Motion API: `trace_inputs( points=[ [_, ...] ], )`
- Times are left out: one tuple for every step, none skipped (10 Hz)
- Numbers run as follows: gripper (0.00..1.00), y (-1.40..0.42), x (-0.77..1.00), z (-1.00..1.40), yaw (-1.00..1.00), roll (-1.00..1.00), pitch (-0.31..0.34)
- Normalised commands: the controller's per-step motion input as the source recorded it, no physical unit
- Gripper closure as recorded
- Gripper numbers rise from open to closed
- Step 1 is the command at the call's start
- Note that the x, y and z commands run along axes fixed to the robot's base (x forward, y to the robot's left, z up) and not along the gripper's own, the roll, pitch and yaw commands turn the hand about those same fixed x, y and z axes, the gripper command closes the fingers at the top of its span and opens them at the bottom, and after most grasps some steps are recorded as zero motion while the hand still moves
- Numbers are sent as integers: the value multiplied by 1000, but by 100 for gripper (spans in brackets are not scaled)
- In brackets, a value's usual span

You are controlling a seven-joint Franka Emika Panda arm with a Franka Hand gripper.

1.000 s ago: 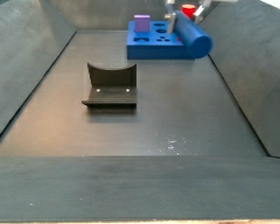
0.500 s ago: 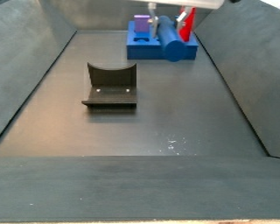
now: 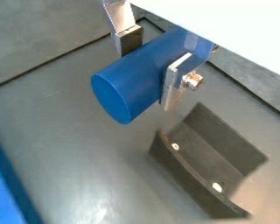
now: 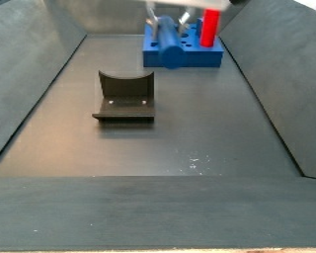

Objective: Pick up the round object. Move up. Place the round object on the fixture. Regrasp the round object. Move to above the board. Insert the round object.
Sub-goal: Place the round object on the fixture.

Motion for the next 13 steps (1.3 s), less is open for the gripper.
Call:
trace_inputs(
  points=[
    [100, 60, 1000, 359, -61, -1000, 124],
    [100, 61, 1000, 262, -65, -1000, 124],
    [100, 58, 952, 173, -69, -1000, 126],
    [100, 50, 816, 77, -76, -1000, 132],
    [100, 45, 720, 31, -83, -1000, 134],
    [100, 41, 622, 6, -89, -1000, 136],
    [100, 41, 490, 2, -100, -1000, 138],
    [100, 41, 388, 1, -109, -1000, 141],
    [100, 41, 291, -4, -119, -1000, 142],
    [100, 38, 163, -7, -136, -1000, 143],
    [100, 43, 77, -4, -152, -1000, 140],
    [100, 40, 46, 0, -170, -1000, 123],
    [100, 37, 54, -8, -195, -1000, 113]
  ],
)
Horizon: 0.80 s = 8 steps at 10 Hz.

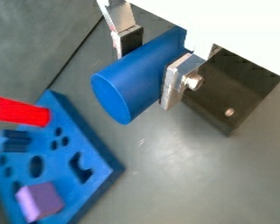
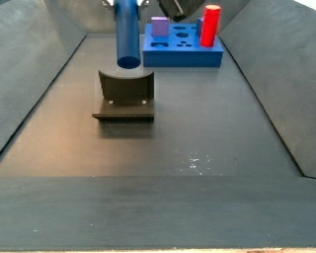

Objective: Pick up the round object. Move up. Place the round object on the fixture. Regrasp the round object. Move to above the board. Insert the round object.
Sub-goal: Place the round object on the fixture.

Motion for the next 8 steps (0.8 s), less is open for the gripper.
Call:
trace_inputs(
  points=[
    [100, 39, 73, -17, -232, -1000, 111],
    [100, 44, 79, -15, -240, -894, 94],
    [100, 45, 81, -18, -226, -713, 58],
    [100, 47, 78, -16, -209, -528, 23],
    [100, 38, 68, -9, -182, -307, -20],
    [100, 29, 57, -3, -155, -203, -47],
    [100, 123, 85, -1000, -91, -153, -65],
    [100, 121, 94, -1000, -71, -150, -74]
  ],
)
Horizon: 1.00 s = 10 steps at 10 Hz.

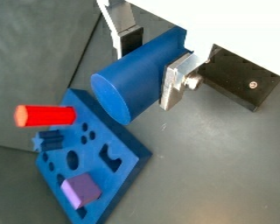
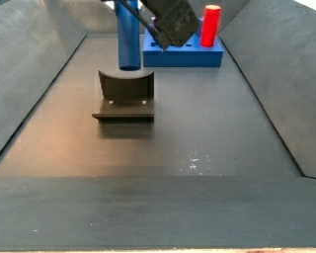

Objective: Pick up the round object. Move up. Place the round object on the fixture. Regrasp the round object. Move to above the board. Insert the round object.
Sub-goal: Place the round object on the fixture, then regrasp the round object.

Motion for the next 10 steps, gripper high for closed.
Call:
trace_inputs(
  points=[
    [100, 111, 103, -1000, -58, -144, -82],
    [100, 97, 104, -1000, -30, -108, -87],
    [100, 93, 103, -1000, -16, -86, -89],
    [100, 78, 100, -891, 1, -79, -82],
    [100, 67, 94, -769, 8, -77, -75],
    [100, 41, 78, -534, 19, -81, -60],
    [100, 26, 70, -365, 19, -84, -56],
    [0, 0, 0, 0, 0, 0, 0],
    [0, 0, 0, 1000, -21, -22, 6],
    [0, 4, -2, 1000, -18, -14, 3]
  ],
)
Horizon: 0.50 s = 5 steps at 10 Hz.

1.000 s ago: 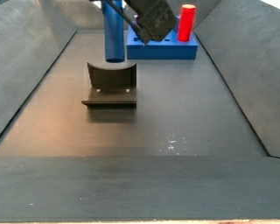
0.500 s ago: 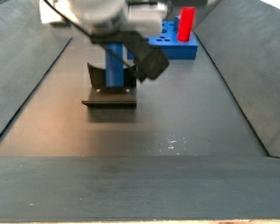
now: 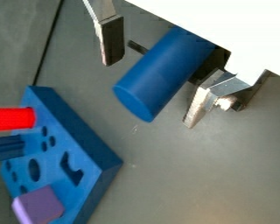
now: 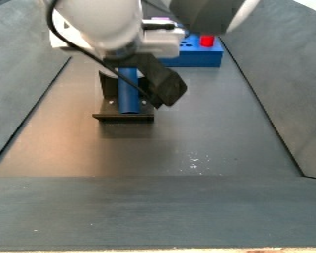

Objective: Pick up the round object. Move up. Place the round object on the fixture. Regrasp the round object. Move to above the board. Insert the round object.
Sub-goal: Regrasp the round object.

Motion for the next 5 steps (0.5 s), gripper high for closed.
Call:
trace_inputs(
  points=[
    [0, 9, -14, 1000, -9, -2, 8],
    [0, 9, -22, 1000, 0, 12, 12],
    [0, 11, -32, 1000, 2, 27, 19],
    [0, 12, -34, 913, 5, 33, 30],
    [0, 13, -32, 730, 5, 36, 41]
  ],
)
